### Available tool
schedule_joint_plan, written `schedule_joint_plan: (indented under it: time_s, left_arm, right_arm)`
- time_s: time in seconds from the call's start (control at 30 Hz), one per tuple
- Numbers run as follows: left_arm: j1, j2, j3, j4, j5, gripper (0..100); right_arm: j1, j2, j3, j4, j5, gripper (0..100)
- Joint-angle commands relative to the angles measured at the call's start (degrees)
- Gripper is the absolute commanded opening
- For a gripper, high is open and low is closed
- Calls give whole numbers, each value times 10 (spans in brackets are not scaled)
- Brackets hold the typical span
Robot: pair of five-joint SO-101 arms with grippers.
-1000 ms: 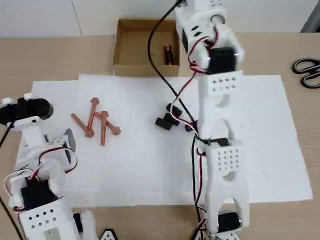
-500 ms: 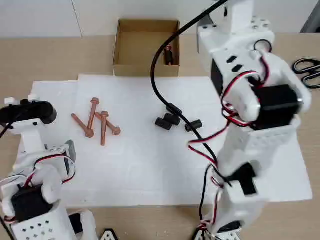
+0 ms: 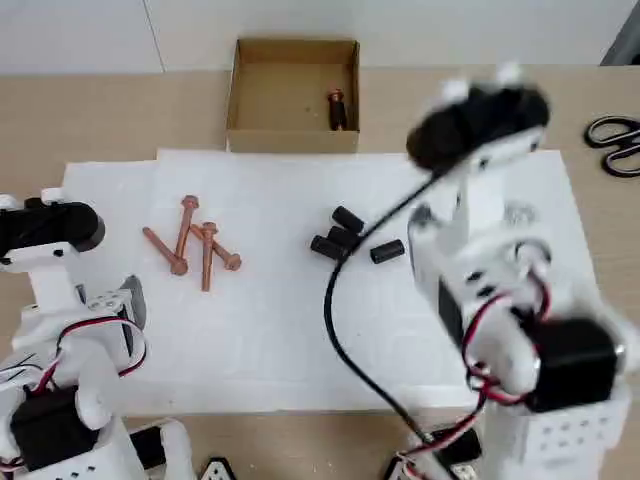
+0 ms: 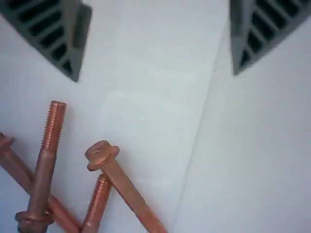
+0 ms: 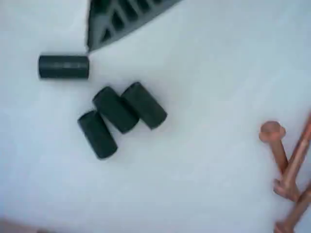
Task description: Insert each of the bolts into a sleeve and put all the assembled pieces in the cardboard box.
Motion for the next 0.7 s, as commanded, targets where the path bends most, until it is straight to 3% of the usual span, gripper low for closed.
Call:
schedule_joint_plan:
  time_s: [0.0,0.17,0.27,0.5,0.67]
  left_arm:
    - [-1,-3,-22,1,-1,193]
    - [-1,-3,-19,5,-1,192]
    - [-1,-3,-19,14,-1,192]
    - [0,-3,-18,17,-1,192]
    - [0,-3,-18,17,-1,192]
  right_arm:
    - [11,-85,207,-78,-5,136]
    - [44,-118,403,-240,-26,137]
    - [70,-110,439,-271,-73,136]
    - [141,-81,424,-282,-73,136]
    - [142,15,340,-225,79,139]
